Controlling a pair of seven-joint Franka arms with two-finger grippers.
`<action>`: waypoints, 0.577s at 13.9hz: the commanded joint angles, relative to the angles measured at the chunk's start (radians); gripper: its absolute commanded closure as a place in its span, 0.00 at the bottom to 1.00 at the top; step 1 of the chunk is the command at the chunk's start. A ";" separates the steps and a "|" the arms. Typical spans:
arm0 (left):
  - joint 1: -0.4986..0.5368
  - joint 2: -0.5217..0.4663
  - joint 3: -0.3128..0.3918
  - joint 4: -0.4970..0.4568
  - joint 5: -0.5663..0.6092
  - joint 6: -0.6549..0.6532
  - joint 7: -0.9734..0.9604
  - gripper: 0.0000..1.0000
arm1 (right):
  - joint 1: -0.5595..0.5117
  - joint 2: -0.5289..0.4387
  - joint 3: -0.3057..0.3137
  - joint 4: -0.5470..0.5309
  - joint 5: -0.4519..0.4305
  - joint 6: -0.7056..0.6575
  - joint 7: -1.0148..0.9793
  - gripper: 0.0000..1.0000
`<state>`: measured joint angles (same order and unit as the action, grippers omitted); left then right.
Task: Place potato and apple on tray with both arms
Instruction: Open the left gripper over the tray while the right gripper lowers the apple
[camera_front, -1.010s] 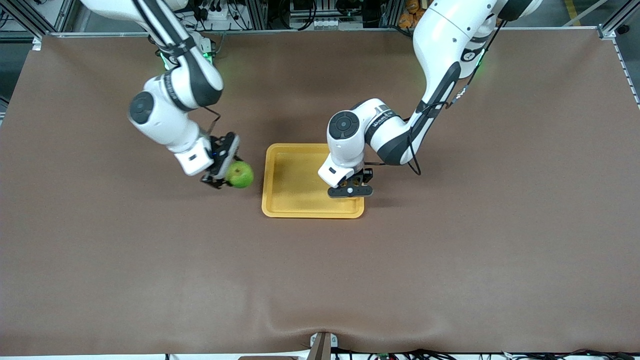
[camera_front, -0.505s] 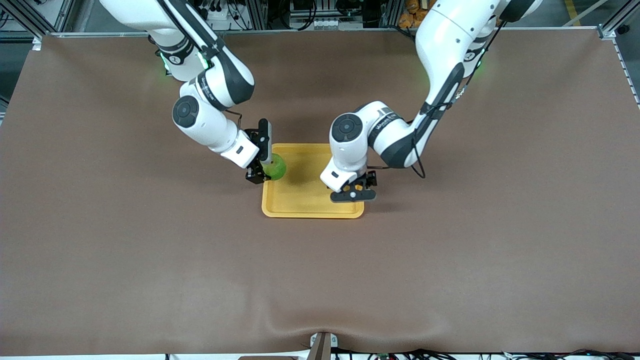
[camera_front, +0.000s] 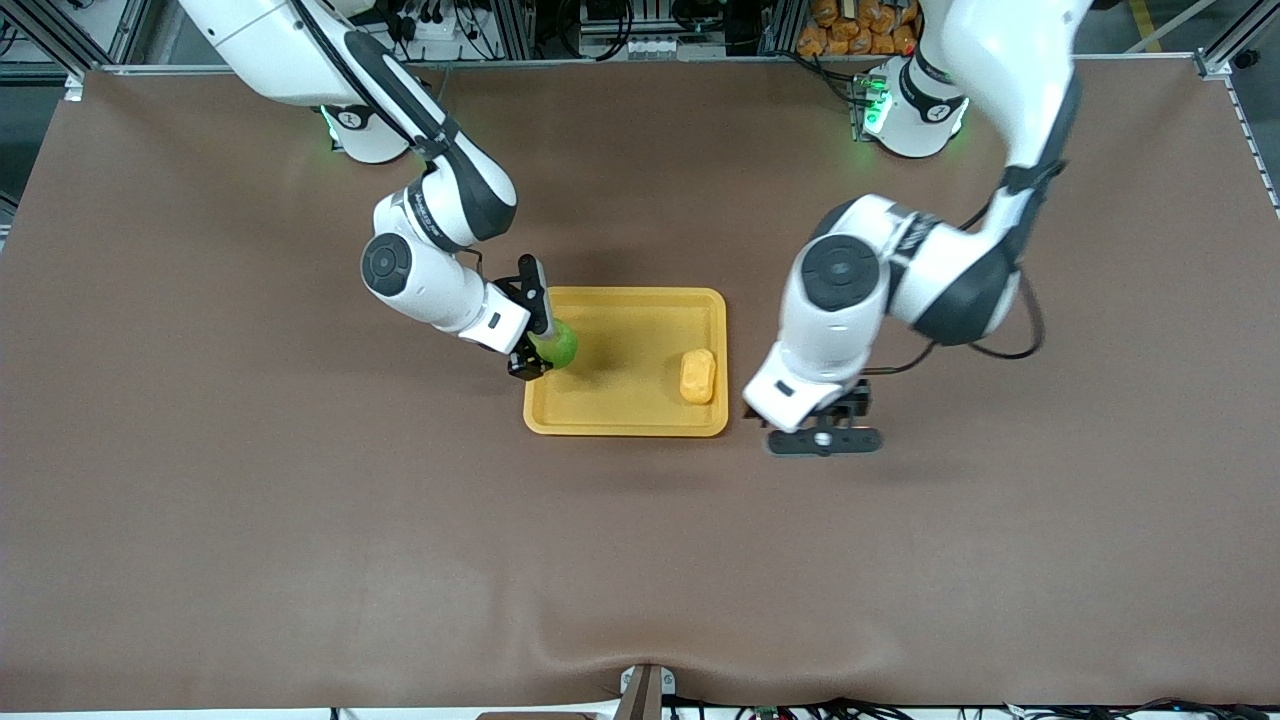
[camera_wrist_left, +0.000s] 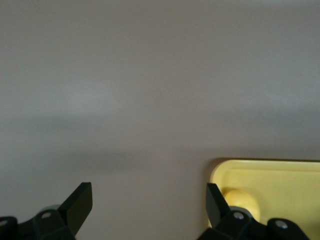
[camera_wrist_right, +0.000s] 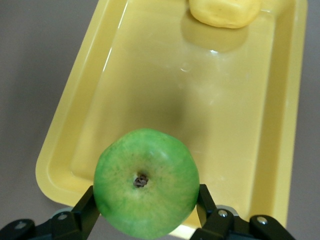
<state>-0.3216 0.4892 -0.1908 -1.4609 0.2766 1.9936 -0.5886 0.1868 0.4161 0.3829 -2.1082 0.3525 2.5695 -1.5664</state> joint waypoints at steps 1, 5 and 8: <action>0.048 -0.102 -0.012 -0.009 -0.026 -0.128 0.026 0.00 | 0.014 0.032 0.002 0.020 0.017 0.001 -0.076 0.00; 0.174 -0.198 -0.010 -0.010 -0.118 -0.217 0.038 0.00 | 0.010 0.041 0.002 0.019 0.019 0.028 -0.115 0.00; 0.258 -0.236 -0.012 -0.010 -0.172 -0.272 0.069 0.00 | -0.029 0.027 0.004 0.019 0.019 0.017 -0.139 0.00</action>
<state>-0.1082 0.2857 -0.1905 -1.4534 0.1440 1.7522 -0.5329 0.1920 0.4492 0.3804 -2.1015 0.3525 2.5951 -1.6564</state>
